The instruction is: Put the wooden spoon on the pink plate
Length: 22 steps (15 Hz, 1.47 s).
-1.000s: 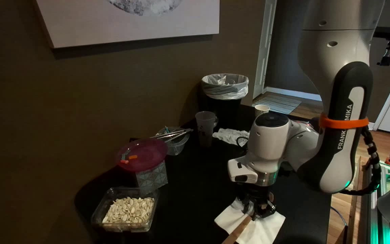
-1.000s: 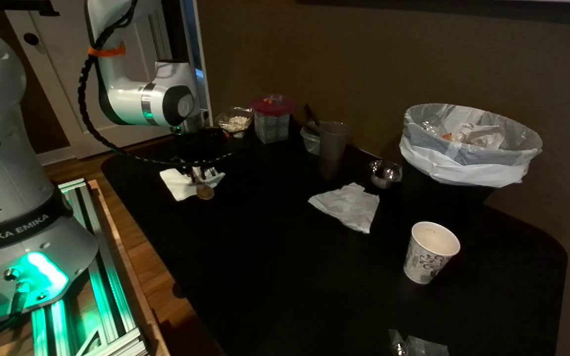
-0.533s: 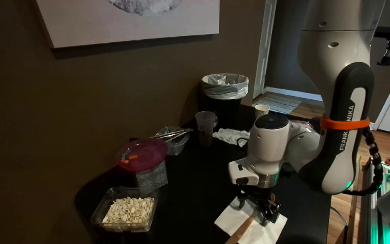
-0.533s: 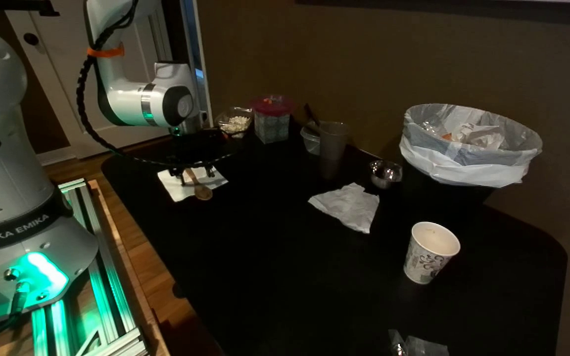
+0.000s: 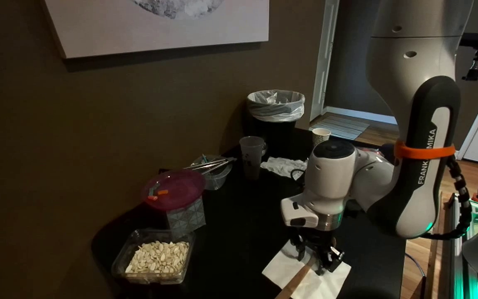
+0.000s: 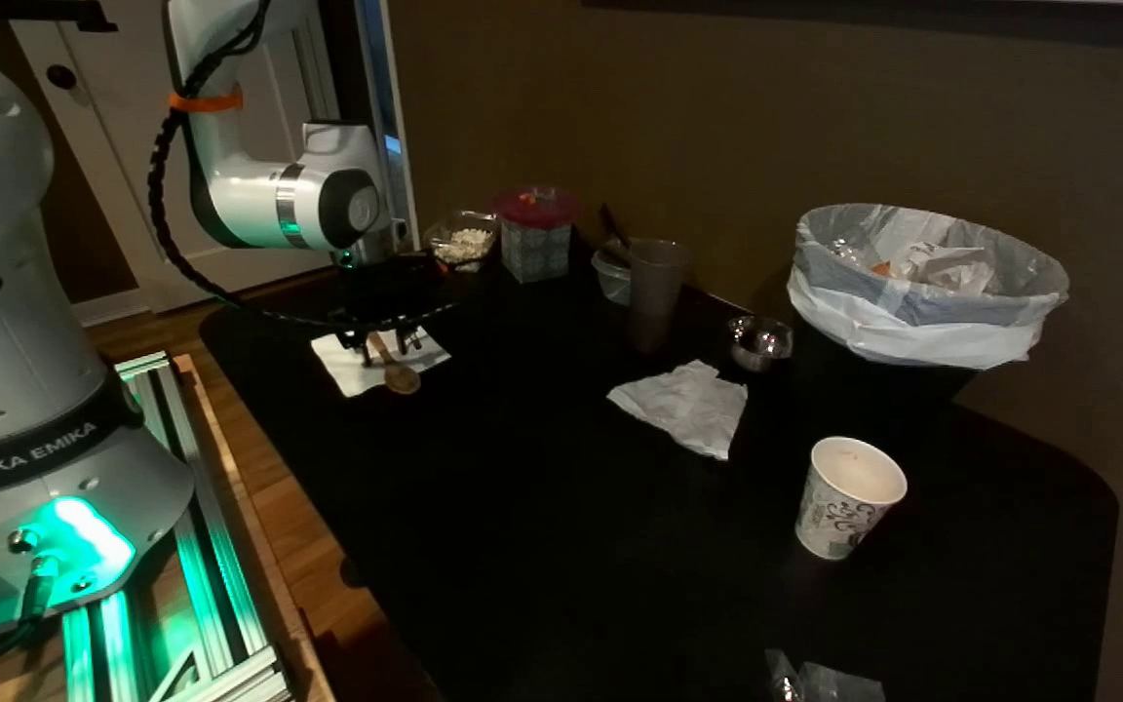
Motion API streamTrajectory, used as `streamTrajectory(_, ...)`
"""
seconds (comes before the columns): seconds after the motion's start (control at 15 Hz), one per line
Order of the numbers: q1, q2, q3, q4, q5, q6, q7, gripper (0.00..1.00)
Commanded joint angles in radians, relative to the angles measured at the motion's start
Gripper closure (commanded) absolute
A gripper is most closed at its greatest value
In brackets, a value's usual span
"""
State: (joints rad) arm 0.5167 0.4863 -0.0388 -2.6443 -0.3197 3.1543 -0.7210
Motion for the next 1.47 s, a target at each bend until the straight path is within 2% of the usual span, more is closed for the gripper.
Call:
streamTrajectory(0.0,0.017,-0.030,-0.015,-0.020,-0.002,-0.012,0.004,0.72)
streamTrajectory(0.07,0.019,-0.037,-0.016,-0.024,-0.003,-0.011,0.004,0.78)
streamTrajectory(0.27,0.021,-0.047,-0.019,-0.028,-0.004,-0.010,0.004,0.81)
streamTrajectory(0.33,0.023,-0.051,-0.021,-0.029,-0.004,-0.010,0.004,0.77)
streamTrajectory(0.4,0.023,-0.053,-0.021,-0.029,-0.004,-0.012,0.004,0.89)
streamTrajectory(0.6,0.023,-0.061,-0.020,-0.030,0.000,-0.018,0.007,1.00)
streamTrajectory(0.67,0.001,-0.076,0.003,-0.038,0.001,-0.028,0.001,0.97)
streamTrajectory(0.73,-0.037,-0.107,0.028,-0.047,-0.055,-0.050,0.049,0.96)
streamTrajectory(0.93,-0.113,-0.182,0.109,-0.073,-0.061,-0.108,0.061,0.96)
streamTrajectory(1.07,-0.187,-0.221,0.192,-0.078,-0.039,-0.140,0.072,0.96)
streamTrajectory(1.13,-0.204,-0.237,0.236,-0.072,0.042,-0.158,0.019,0.96)
streamTrajectory(1.27,-0.251,-0.265,0.324,-0.041,0.105,-0.206,0.011,0.96)
streamTrajectory(1.4,-0.268,-0.300,0.388,-0.004,0.182,-0.249,0.024,0.96)
